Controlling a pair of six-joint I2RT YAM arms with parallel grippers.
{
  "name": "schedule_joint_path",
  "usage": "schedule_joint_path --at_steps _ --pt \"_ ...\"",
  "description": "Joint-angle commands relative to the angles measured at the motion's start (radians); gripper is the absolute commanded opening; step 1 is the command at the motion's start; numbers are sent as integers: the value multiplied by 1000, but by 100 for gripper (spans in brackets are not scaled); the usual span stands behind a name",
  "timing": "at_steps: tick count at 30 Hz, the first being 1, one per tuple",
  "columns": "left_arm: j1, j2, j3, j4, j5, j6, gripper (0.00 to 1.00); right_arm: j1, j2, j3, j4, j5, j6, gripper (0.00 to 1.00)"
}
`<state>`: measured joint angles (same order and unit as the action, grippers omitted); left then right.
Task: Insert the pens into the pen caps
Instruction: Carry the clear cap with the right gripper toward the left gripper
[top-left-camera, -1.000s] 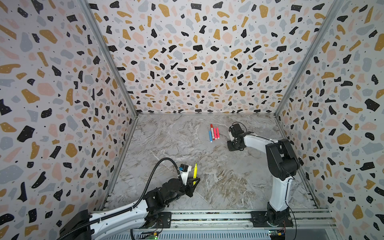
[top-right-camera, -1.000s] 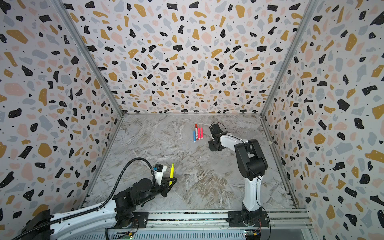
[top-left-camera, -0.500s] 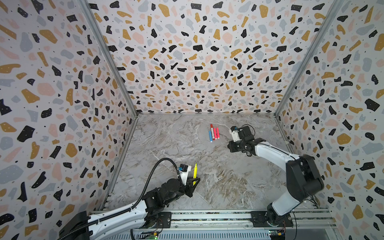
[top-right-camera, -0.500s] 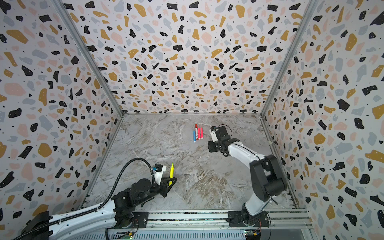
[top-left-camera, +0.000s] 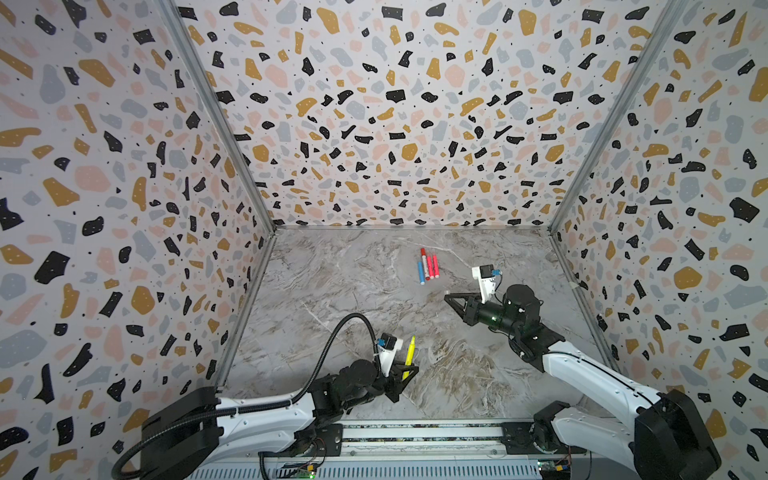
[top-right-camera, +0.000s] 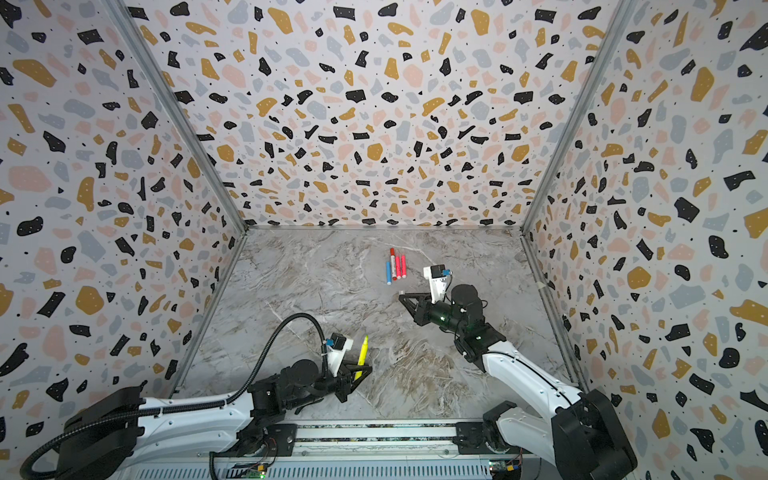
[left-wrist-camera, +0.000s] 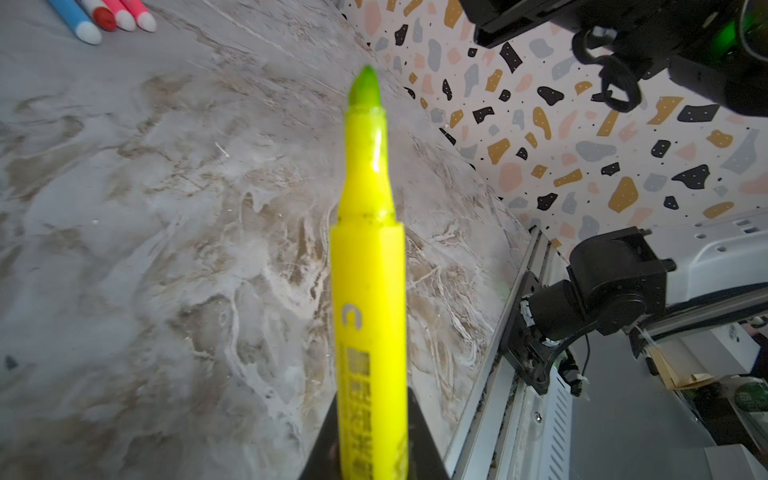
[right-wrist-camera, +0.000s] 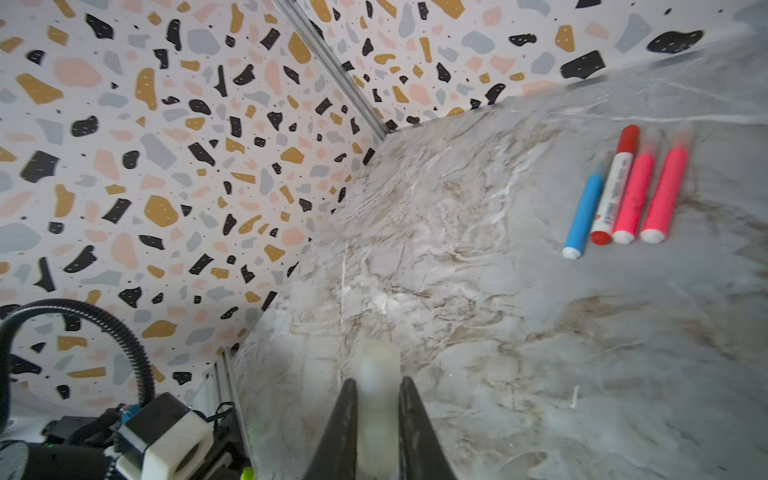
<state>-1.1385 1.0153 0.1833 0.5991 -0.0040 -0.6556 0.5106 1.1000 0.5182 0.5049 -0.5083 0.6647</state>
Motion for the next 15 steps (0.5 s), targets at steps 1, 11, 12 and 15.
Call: schedule_joint_path --at_steps 1,11,12,15 --pt "-34 49 49 155 -4 -5 0 39 -15 -45 258 -31 141 16" --pt "-61 95 72 175 -39 -18 0 188 15 -79 330 49 166 16" --pt "-61 92 75 169 -43 -16 0 199 15 -82 329 53 166 16" --pt "-61 82 79 153 -52 -9 0 219 11 -95 331 66 169 16"
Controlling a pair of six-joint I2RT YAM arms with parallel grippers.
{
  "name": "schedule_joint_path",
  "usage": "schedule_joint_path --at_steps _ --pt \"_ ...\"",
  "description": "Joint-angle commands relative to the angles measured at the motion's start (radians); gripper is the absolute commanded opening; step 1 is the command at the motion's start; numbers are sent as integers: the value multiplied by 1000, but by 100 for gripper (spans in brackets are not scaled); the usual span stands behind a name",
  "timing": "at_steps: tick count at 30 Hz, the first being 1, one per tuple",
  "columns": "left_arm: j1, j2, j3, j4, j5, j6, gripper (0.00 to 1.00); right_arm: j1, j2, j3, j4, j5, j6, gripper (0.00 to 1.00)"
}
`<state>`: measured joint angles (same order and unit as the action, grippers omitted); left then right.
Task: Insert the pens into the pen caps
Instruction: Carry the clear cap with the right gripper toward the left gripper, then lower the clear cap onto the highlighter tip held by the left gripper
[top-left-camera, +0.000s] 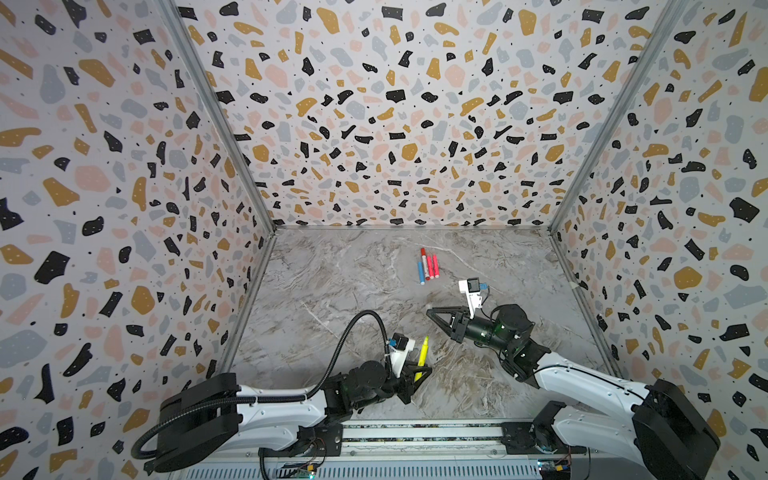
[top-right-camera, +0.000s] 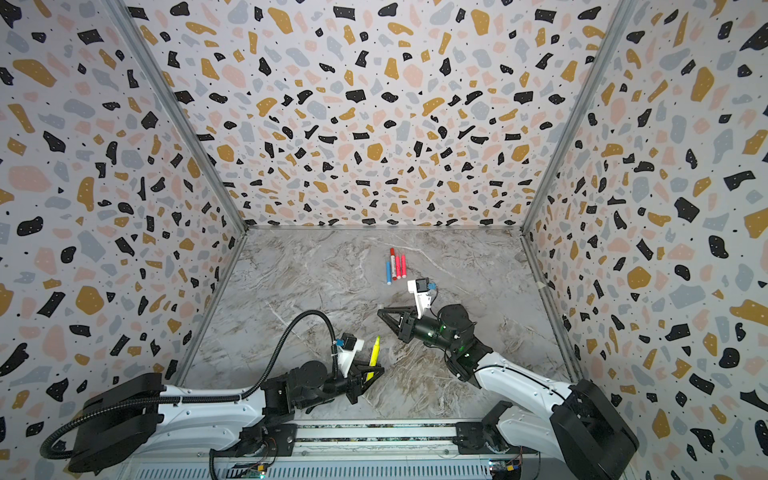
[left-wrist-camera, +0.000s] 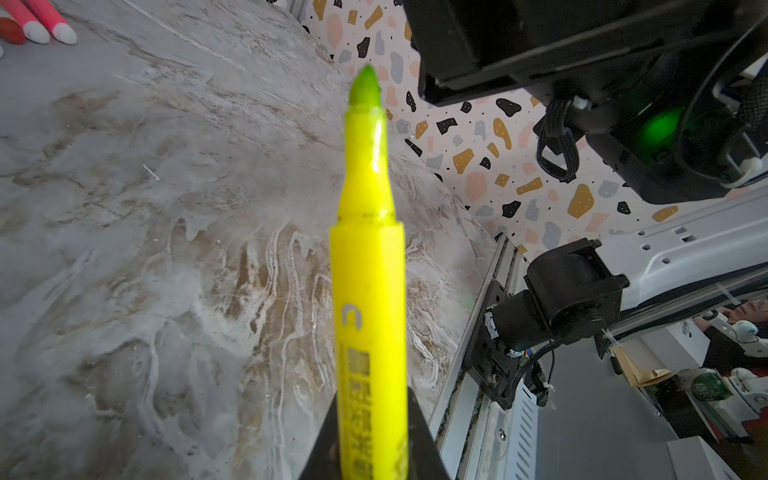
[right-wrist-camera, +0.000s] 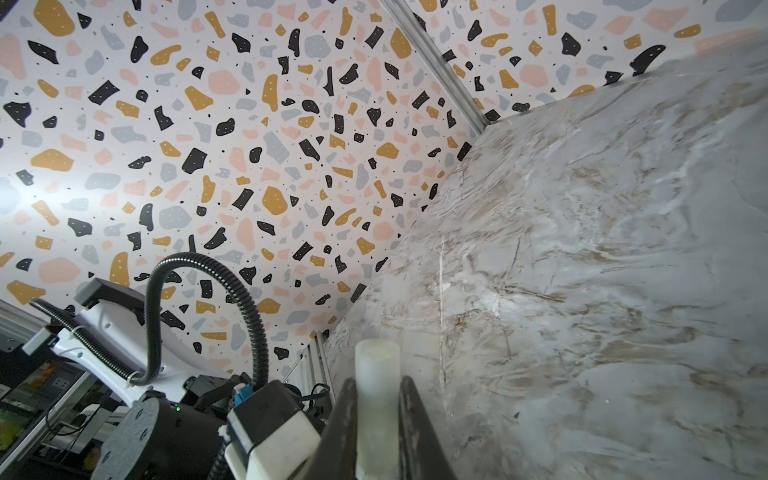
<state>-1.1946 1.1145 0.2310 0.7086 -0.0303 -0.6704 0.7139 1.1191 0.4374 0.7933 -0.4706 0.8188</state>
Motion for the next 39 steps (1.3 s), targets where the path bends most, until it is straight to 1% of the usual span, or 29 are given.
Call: schedule_joint_path --at_steps 1,7,15,20,26,32,39 --pt "-5 -19 32 40 -28 7 0 20 -10 -18 42 30 15 16" --pt "-5 -31 36 23 -38 15 0 52 -27 -50 29 33 17 16" --pt "-5 -23 35 25 -43 18 0 130 -88 -96 6 99 23 16" --pt "-5 -9 40 34 -32 17 0 131 -135 -98 -37 151 12 16" --pt "-6 -4 41 46 -22 16 0 130 -143 -38 -111 197 -38 16" --pt "-7 -6 36 47 -23 15 0 130 -96 -6 -76 154 -34 16" --pt "-7 -17 31 42 -32 15 0 138 -73 -9 -58 138 -24 16"
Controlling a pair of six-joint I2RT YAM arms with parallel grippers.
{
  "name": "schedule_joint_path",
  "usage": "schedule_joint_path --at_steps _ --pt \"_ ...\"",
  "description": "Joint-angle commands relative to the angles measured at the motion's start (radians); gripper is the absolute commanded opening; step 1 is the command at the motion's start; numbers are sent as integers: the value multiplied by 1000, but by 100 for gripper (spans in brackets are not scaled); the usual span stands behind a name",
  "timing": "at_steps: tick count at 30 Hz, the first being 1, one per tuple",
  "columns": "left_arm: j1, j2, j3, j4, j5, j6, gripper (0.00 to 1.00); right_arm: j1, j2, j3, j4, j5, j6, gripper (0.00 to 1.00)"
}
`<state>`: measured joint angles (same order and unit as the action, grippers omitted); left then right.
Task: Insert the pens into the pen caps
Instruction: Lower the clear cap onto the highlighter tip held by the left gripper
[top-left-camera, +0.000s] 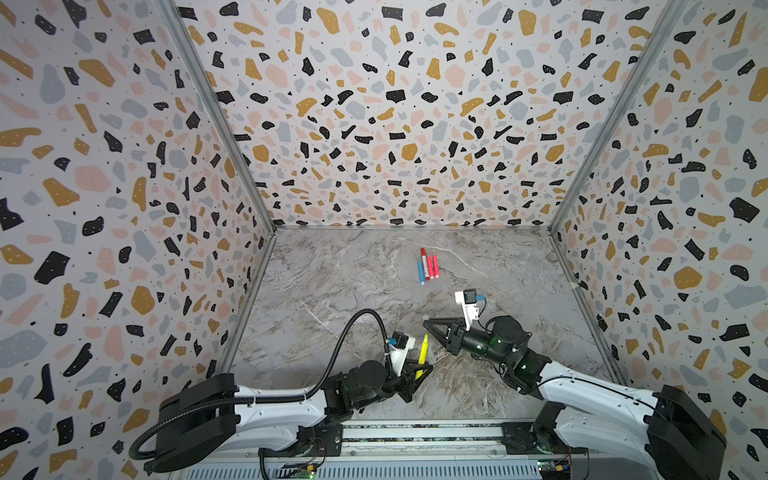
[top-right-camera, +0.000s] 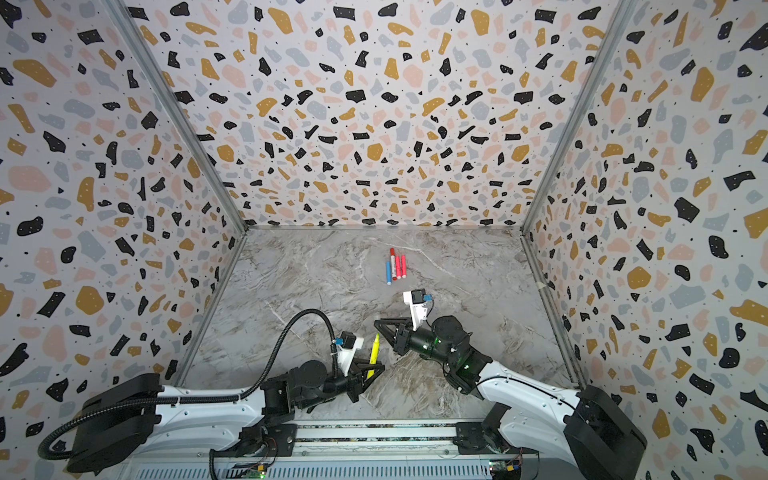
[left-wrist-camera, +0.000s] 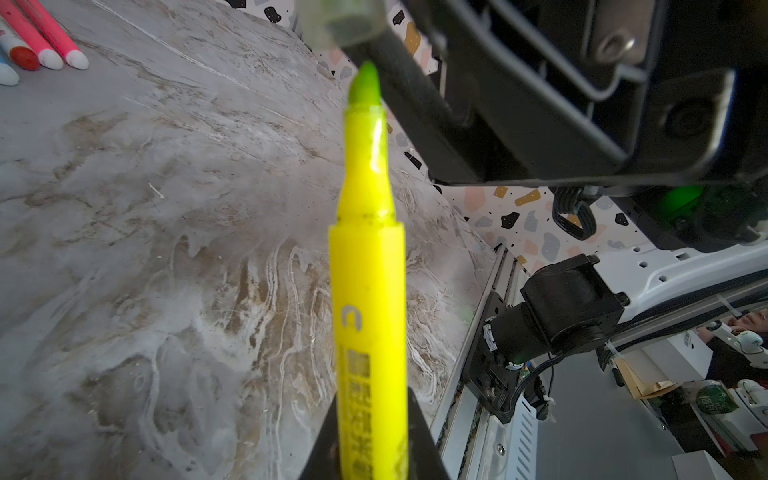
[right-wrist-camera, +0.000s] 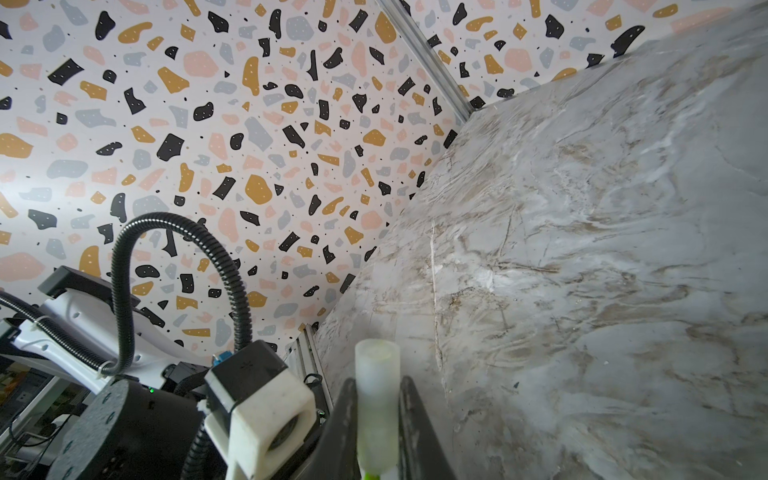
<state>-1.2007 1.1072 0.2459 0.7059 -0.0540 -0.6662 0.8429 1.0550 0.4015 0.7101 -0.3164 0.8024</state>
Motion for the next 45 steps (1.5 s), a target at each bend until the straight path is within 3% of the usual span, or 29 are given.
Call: schedule_joint_path --at_steps 1,13,21,27,30,37,40,45 --pt "0 -15 14 41 -12 12 0 10 -12 24 25 -16 -5 16" --pt "-1 -46 9 15 -42 16 0 59 -39 -19 25 9 3 16" --pt "0 -72 7 6 -67 16 0 143 -39 -61 93 87 20 16" --pt "-1 -124 -10 -13 -95 23 0 217 -11 -134 232 69 3 45" --pt "0 -149 -10 -39 -100 33 0 219 -38 -158 230 75 1 50" --pt "-1 -174 -16 -52 -107 44 0 191 -190 -33 -119 196 -117 52" --pt "0 -164 -11 -50 -101 48 0 132 -185 75 -268 173 -152 51" --pt "-1 -150 -1 -48 -92 51 0 94 -102 202 -361 113 -198 50"
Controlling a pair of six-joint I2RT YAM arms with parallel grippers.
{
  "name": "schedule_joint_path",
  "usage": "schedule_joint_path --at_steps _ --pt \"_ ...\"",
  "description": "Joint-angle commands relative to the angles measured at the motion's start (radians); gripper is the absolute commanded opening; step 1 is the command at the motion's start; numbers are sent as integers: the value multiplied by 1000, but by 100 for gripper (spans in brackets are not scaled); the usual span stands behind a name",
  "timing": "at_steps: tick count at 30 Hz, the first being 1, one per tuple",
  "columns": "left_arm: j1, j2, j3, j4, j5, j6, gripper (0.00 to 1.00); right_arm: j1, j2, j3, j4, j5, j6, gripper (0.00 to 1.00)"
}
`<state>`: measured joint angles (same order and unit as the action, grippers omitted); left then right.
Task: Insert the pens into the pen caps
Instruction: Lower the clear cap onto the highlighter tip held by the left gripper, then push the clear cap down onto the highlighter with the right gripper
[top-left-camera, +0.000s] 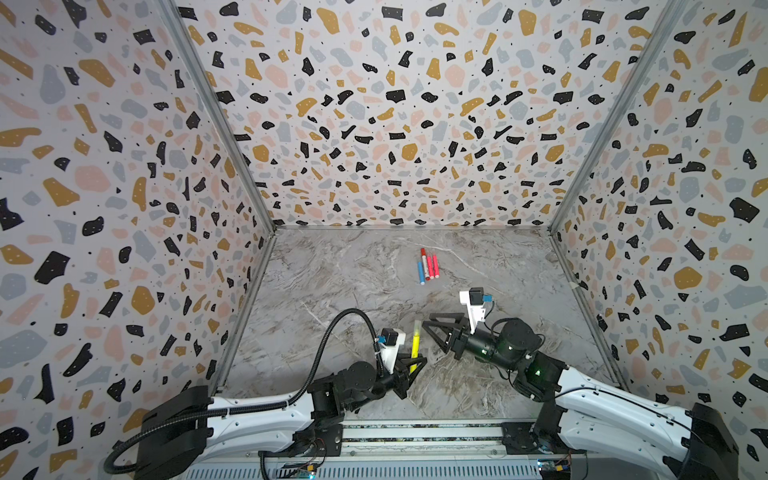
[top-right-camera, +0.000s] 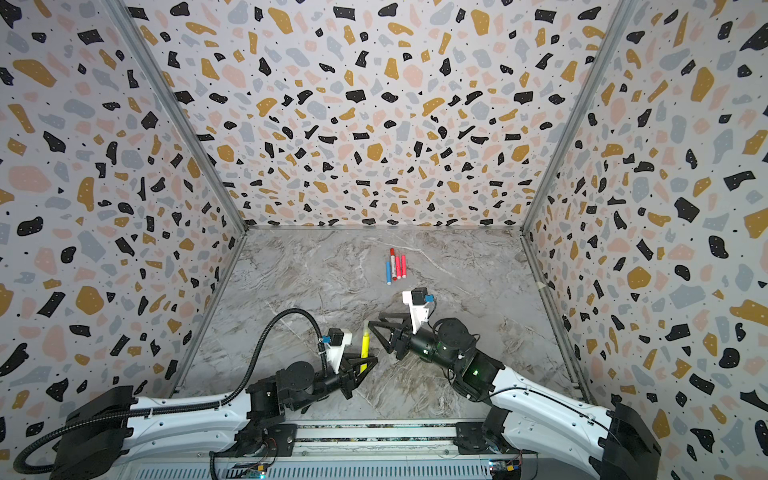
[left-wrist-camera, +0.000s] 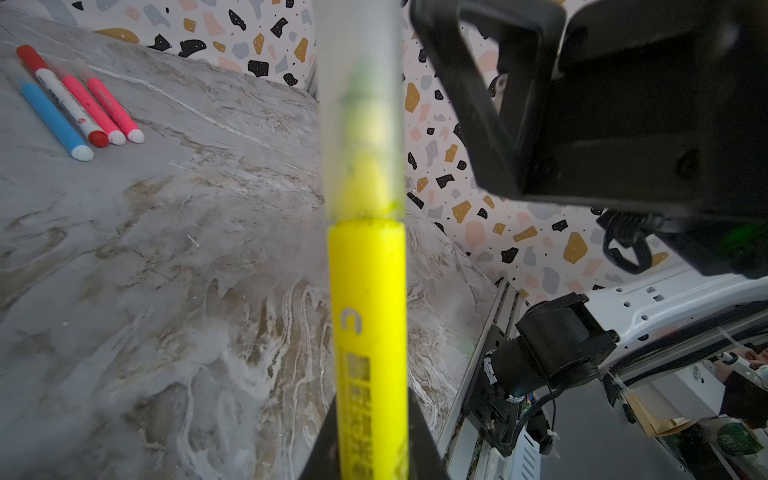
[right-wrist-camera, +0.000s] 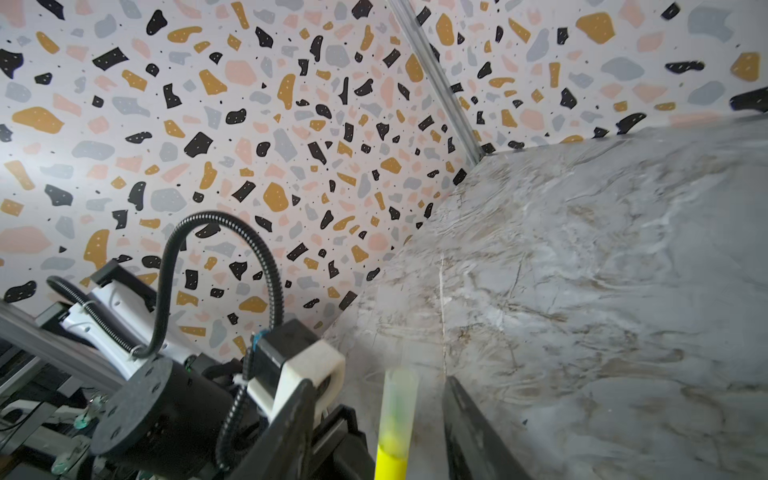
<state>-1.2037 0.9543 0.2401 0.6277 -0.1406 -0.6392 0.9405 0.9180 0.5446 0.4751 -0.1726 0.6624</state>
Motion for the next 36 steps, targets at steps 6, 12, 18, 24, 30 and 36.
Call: schedule_joint_path --at_steps 6,12,18,24,30,36 --pt "2 14 15 29 1 30 0 -4 127 115 -110 -80 -51 43" --pt "2 21 15 33 7 26 0 -4 166 135 -81 -93 -45 42" --pt "2 20 13 35 7 26 0 -4 196 155 -82 -99 -52 40" --pt "3 17 17 32 5 28 0 -4 222 160 -85 -120 -47 30" --pt "2 -2 6 46 3 19 0 -3 236 124 -86 -141 -34 7" --pt "4 -56 -16 85 -44 -3 0 62 271 16 -11 -100 32 0"
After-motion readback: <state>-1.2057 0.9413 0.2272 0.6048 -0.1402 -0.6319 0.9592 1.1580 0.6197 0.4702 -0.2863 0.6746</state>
